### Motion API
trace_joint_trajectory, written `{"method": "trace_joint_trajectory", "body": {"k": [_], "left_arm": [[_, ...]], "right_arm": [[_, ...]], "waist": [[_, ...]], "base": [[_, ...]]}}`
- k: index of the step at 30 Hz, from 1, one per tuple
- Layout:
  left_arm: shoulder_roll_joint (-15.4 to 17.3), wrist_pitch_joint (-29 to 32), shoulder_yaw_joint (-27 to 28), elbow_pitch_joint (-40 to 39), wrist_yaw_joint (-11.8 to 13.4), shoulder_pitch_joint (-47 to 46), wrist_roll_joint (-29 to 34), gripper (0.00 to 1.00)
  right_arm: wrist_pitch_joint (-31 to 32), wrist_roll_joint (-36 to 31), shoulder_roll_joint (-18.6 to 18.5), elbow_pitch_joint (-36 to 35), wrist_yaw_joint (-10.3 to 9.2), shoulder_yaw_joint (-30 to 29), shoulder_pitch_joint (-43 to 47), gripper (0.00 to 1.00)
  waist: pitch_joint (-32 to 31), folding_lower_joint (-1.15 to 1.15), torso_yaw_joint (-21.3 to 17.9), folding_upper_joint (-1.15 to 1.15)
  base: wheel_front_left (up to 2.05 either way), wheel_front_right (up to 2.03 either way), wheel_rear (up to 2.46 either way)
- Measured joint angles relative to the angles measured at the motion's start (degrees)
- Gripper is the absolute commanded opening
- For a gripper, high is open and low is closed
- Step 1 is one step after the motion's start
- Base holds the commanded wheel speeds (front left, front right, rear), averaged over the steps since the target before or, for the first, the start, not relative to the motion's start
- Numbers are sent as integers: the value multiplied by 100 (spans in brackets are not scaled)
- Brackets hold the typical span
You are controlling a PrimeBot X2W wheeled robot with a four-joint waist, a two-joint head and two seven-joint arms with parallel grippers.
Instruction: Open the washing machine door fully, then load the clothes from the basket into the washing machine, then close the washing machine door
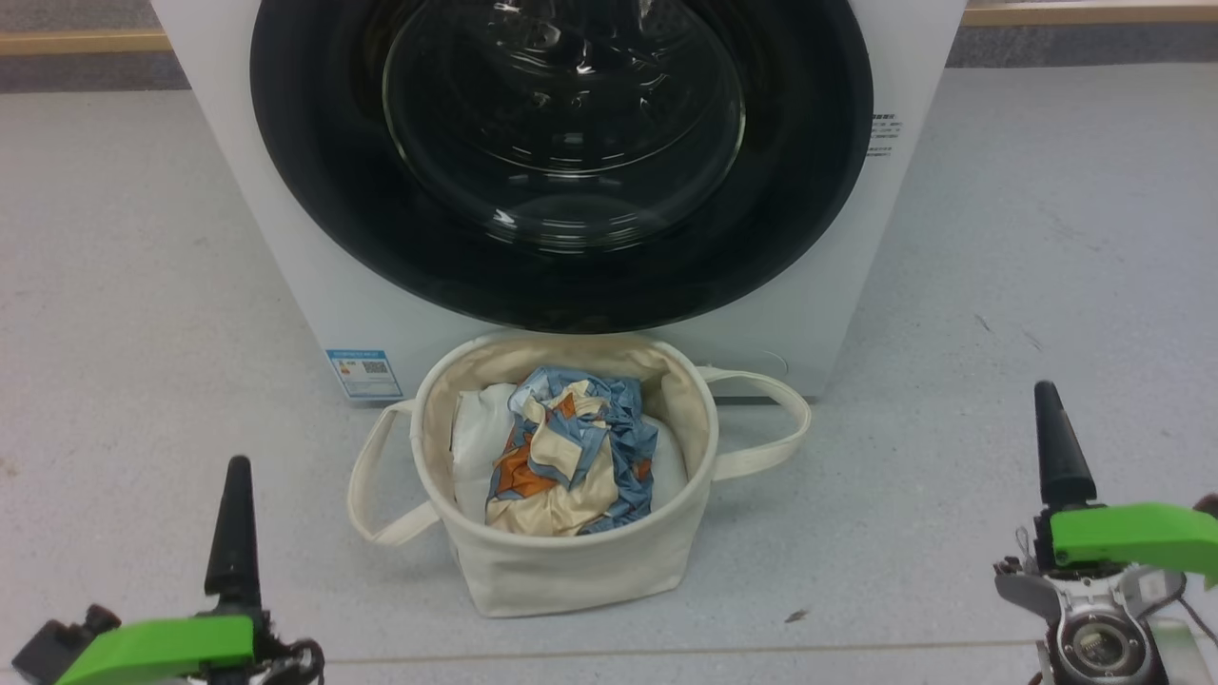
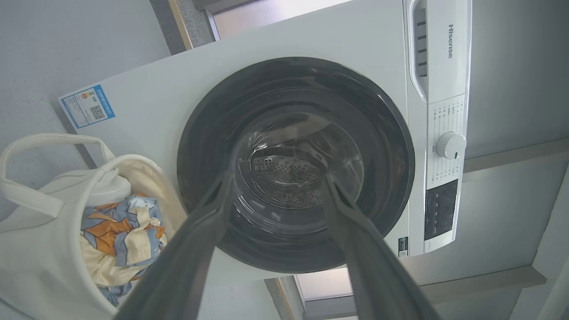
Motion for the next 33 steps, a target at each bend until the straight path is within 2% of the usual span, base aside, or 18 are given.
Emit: {"method": "trace_joint_trajectory", "body": {"k": [8, 13, 16, 18, 22, 33], "left_arm": [[0, -120, -15, -459, 74, -96, 1016, 100], [1, -212, -160, -765, 285, -105, 1702, 100], [1, -265, -305, -909, 482, -153, 2179, 100], [1, -270, -342, -935, 532, -161, 2307, 100], [2, -326, -486, -989, 700, -162, 2958, 100], [8, -528, -979, -942, 1113, -233, 4470, 100]], "right_arm": [[-127, -933, -76, -201, 0, 133, -209, 100], [-210, -1452, -89, -330, 0, 257, -285, 100], [-280, -1903, -247, -468, 0, 552, -348, 100], [-286, -1979, -270, -483, 0, 599, -382, 100], [-338, -2263, -325, -549, 0, 744, -440, 100], [-530, -3357, -367, -216, 0, 933, -509, 100]], "waist": [[48, 0, 23, 0], [70, 0, 32, 0], [97, 0, 43, 0], [104, 0, 45, 0], [131, -1, 53, 0], [187, -1, 83, 0]], "base": [[0, 0, 0], [0, 0, 0], [0, 0, 0], [0, 0, 0], [0, 0, 0], [0, 0, 0]]}}
